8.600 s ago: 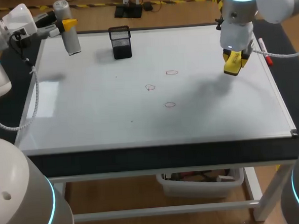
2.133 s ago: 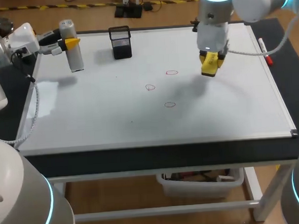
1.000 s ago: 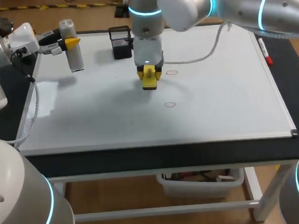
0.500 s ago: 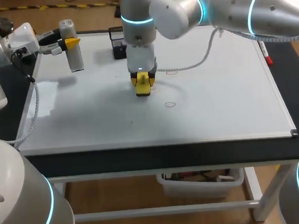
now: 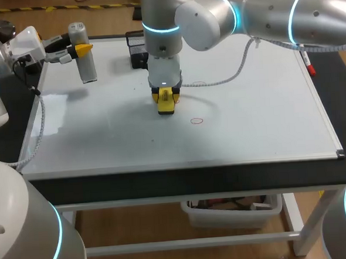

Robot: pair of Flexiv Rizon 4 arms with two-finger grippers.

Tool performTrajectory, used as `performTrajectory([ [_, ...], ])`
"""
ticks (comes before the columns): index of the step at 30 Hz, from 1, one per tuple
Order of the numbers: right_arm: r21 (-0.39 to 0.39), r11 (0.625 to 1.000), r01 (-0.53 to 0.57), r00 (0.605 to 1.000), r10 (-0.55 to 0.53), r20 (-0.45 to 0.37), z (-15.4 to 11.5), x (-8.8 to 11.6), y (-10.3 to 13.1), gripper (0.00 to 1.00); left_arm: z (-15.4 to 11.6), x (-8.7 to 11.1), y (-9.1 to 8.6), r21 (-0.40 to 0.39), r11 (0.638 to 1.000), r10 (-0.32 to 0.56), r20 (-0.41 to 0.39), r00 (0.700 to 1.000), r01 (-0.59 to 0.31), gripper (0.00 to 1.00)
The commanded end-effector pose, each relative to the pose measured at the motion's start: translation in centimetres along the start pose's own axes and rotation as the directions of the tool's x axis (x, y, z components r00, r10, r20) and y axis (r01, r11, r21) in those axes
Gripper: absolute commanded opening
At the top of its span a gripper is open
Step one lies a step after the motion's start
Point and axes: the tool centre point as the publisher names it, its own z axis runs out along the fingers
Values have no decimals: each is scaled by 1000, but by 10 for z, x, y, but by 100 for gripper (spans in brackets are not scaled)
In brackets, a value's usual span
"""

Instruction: Pick up the inspection probe, press it on each red-marked spot on the whiteboard one by one, put down the probe, pick up the eraser, and wipe off all the red marks.

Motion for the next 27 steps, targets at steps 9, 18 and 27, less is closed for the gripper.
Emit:
performTrajectory([
  [9, -12, 1000, -2, 1000, 2, 0, 4, 10, -4, 0, 0, 0, 0, 3, 1000, 2, 1, 1000, -2, 0],
  [18, -15, 999, -29, 1000, 29, 1, 4, 29, -3, 0, 0, 0, 0, 3, 1000, 2, 1, 1000, -2, 0],
  [27, -17, 998, -60, 998, 60, 3, 5, 46, -2, 0, 0, 0, 0, 3, 1000, 2, 1, 1000, -2, 0],
])
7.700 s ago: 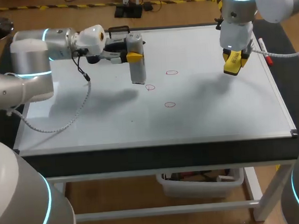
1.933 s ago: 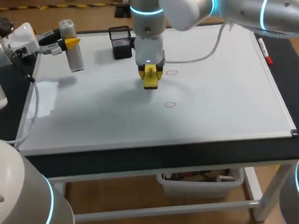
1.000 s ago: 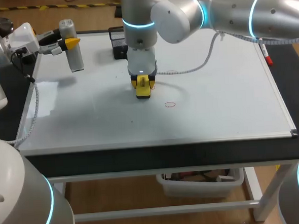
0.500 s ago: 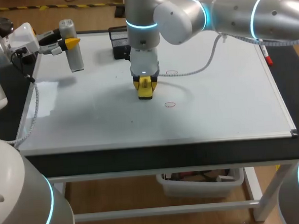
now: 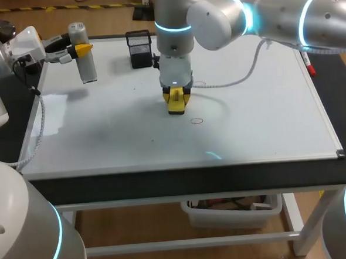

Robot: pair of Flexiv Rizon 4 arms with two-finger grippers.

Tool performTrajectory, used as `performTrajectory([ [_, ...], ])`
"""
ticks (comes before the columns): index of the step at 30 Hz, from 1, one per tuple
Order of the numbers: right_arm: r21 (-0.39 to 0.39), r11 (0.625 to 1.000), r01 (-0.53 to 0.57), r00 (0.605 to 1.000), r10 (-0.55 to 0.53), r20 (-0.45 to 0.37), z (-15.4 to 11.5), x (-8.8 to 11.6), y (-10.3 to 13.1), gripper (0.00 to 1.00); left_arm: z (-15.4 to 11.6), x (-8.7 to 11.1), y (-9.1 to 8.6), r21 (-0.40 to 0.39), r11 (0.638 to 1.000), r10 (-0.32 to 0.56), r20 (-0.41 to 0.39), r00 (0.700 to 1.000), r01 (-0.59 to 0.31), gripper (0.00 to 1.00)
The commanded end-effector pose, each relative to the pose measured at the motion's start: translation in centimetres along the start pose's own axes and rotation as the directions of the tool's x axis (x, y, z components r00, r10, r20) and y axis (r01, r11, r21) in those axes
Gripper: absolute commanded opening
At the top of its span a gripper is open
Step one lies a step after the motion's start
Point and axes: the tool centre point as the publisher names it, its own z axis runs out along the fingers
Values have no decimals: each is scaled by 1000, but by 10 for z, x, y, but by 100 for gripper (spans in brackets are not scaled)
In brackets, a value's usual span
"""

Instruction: Pick up the inspection probe, press it on each red-marked spot on the whiteboard one by one, put down the probe, pick up the eraser, and wipe off all the red marks.

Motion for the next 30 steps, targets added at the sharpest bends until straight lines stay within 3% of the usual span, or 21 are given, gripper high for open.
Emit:
performTrajectory([
  [1, 5, 1000, -3, 1000, 3, 10, 1, 11, 1, 0, 0, 0, 0, 3, 1000, 2, 1, 1000, -2, 0],
  [17, 17, 1000, -19, 1000, 19, 11, -10, 22, -2, 0, 0, 0, 0, 3, 1000, 2, 1, 1000, -2, 0],
  [24, 61, 998, 26, 999, -28, 37, -36, 5, -11, 0, 0, 0, 0, 3, 1000, 2, 1, 1000, -2, 0],
  [30, 51, 997, 65, 997, -67, 43, -35, -17, -19, 0, 0, 0, 0, 3, 1000, 2, 1, 1000, -2, 0],
])
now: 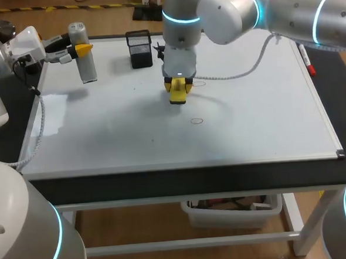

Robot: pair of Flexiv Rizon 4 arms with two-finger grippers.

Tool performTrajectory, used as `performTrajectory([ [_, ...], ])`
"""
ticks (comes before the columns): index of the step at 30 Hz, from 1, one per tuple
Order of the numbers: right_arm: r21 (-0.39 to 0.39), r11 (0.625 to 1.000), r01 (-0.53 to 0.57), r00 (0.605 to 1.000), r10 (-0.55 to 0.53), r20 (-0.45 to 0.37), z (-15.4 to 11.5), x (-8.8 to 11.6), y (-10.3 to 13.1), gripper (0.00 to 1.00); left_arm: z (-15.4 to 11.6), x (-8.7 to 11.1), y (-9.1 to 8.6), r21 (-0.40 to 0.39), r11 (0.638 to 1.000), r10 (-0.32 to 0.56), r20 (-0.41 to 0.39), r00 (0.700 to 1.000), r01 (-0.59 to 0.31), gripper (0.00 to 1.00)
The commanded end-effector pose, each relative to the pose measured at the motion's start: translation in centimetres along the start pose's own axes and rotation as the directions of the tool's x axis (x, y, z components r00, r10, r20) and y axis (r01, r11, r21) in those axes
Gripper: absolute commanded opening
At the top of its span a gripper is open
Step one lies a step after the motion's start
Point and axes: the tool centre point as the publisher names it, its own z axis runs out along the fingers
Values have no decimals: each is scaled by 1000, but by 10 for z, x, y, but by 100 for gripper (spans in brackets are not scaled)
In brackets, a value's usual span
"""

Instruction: Pick up the inspection probe, press it on each red-marked spot on the whiteboard one by one, put down the probe, pick up the eraser, and wipe off all the red marks.

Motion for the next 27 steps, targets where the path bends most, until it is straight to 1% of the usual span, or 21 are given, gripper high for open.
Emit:
performTrajectory([
  [1, -18, 1000, 11, 1000, -11, -11, 4, -13, -8, 0, 0, 0, 0, 3, 1000, 2, 1, 1000, -2, 0],
  [4, -35, 999, 26, 1000, -27, -11, 12, -21, -11, 0, 0, 0, 0, 3, 1000, 2, 1, 1000, -2, 0],
  [8, -54, 998, 45, 999, -45, -10, 21, -26, -11, 0, 0, 0, 0, 3, 1000, 2, 1, 1000, -2, 0],
  [15, -66, 996, 62, 998, -64, -20, 30, -28, -9, 0, 0, 0, 0, 3, 1000, 2, 1, 1000, -2, 0],
  [22, -74, 995, 65, 997, -67, -23, 33, -25, -7, 0, 0, 0, 0, 3, 1000, 2, 1, 1000, -2, 0],
  [27, -81, 995, 53, 998, -55, -26, 38, -17, -5, 0, 0, 0, 0, 3, 1000, 2, 1, 1000, -2, 0],
])
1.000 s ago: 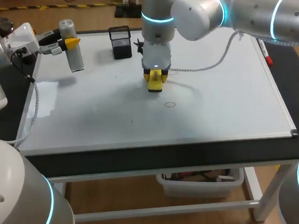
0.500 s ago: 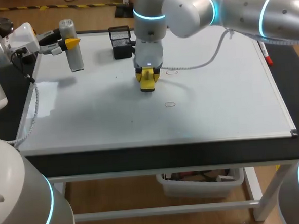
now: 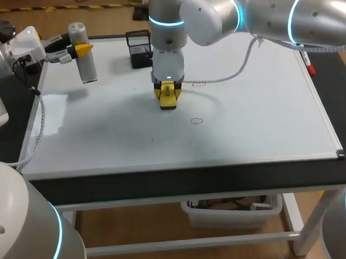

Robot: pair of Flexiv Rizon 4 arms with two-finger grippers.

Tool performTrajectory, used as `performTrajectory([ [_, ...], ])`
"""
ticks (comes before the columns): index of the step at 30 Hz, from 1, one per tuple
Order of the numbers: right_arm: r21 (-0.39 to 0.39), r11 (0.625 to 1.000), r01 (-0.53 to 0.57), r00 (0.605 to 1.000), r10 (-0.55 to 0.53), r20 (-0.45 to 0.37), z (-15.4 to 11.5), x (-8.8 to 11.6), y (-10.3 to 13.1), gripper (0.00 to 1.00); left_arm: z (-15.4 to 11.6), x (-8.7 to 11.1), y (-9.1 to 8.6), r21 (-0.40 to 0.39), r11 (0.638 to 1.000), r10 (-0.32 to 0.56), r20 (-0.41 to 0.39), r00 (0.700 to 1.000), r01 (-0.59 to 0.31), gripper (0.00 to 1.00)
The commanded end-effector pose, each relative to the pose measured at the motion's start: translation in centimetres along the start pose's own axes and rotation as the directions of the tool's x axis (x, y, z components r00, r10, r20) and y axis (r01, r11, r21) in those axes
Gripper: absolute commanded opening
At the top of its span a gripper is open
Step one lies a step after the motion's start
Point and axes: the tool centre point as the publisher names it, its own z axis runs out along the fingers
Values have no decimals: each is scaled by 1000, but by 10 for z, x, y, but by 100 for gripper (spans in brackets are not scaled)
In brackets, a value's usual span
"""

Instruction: Pick up the inspection probe, press it on each red-marked spot on the whiteboard one by one, put down the probe, pick up the eraser, and wipe off all the red marks.

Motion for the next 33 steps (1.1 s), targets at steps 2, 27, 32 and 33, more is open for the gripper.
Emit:
performTrajectory([
  [2, -7, 1000, -11, 1000, 11, -7, 4, 12, 3, 0, 0, 0, 0, 3, 1000, 2, 1, 1000, -2, 0],
  [27, 36, 996, -76, 997, 77, -15, -11, 51, 10, 0, 0, 0, 0, 3, 1000, 2, 1, 1000, -2, 0],
  [32, 52, 995, -86, 996, 86, -4, -25, 60, 7, 0, 0, 0, 0, 3, 1000, 2, 1, 1000, -2, 0],
  [33, 56, 994, -89, 996, 90, -3, -28, 63, 7, 0, 0, 0, 0, 3, 1000, 2, 1, 1000, -2, 0],
])
